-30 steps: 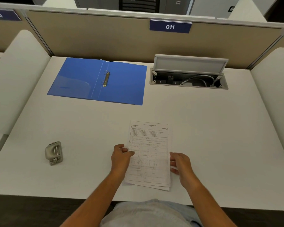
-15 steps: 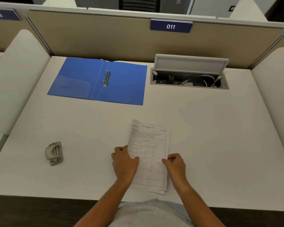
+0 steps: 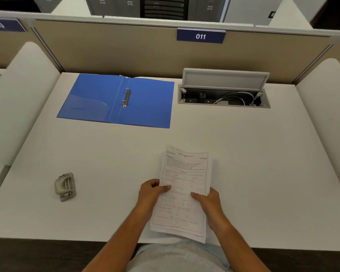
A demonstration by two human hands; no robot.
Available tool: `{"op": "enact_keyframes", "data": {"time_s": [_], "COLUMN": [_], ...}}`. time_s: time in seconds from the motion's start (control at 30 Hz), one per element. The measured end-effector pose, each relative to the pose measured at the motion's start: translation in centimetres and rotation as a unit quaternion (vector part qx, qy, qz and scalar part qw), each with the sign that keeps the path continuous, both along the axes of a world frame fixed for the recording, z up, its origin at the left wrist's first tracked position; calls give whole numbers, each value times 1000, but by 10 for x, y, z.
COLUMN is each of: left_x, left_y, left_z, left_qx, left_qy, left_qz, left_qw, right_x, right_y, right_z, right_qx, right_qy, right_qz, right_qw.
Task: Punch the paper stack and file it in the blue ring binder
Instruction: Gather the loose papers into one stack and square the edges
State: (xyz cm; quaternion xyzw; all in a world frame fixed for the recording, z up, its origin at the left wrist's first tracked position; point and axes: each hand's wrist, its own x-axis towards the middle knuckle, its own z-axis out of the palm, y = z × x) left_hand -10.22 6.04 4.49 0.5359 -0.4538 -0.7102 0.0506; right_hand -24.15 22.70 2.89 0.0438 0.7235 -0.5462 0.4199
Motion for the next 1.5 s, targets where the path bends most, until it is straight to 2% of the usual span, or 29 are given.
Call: {"op": "enact_keyframes", "data": {"time_s": [0.17,0.37,0.47,0.5,0.53,0.57,0.63,0.67,0.73,0.87,0.9,0.93,1.0,1.03,1.1,1.17,1.23,1.3,1.33,1.5], "left_x": [5,6,5,5,6,7,8,9,10,8,7,7,5,5,2,-2,-6,-10,-12,-16], "left_y": [-3,-9,-9,-9,-9,-10,-11,-11,-10,-6,-5,-3,0,2,5,9,14,21,25,27], "left_z": [5,15,20,20,18,16,14,12,9,5,3,1,-3,-5,-5,-4,-5,-5,-4,-4], "left_qx": [-65,-150,-183,-185,-187,-188,-181,-177,-174,-189,-192,-196,-214,-221,-230,-236,-247,-272,-284,-302], "left_qy": [-2,31,31,35,38,40,38,34,27,0,-10,-22,-53,-63,-68,-72,-82,-90,-92,-105], "left_qz": [-52,-122,-124,-119,-115,-113,-108,-106,-107,-133,-138,-143,-143,-139,-132,-130,-130,-130,-132,-120], "left_qw": [997,981,975,975,975,975,977,978,979,973,972,970,965,963,962,960,957,949,945,940], "right_x": [-4,-1,-5,-5,-7,-10,-19,-25,-29,-18,-16,-14,-10,-8,-6,-8,-13,-15,-14,-13], "right_y": [7,12,17,20,24,30,48,58,78,95,93,91,84,81,76,70,61,52,49,53], "right_z": [-7,-1,5,8,11,11,5,-2,-20,-49,-49,-47,-39,-35,-26,-12,-5,-6,-6,-2], "right_qx": [16,-42,-71,-61,-25,36,183,242,298,285,270,245,174,149,152,157,98,43,33,84], "right_qy": [35,73,48,70,142,245,422,440,403,469,468,457,413,397,377,270,133,45,33,148], "right_qz": [-4,-5,7,13,11,3,27,66,151,303,318,317,265,208,43,-106,-165,-156,-145,-173], "right_qw": [999,996,996,996,989,969,888,862,852,779,779,794,854,881,913,944,972,986,988,970]}}
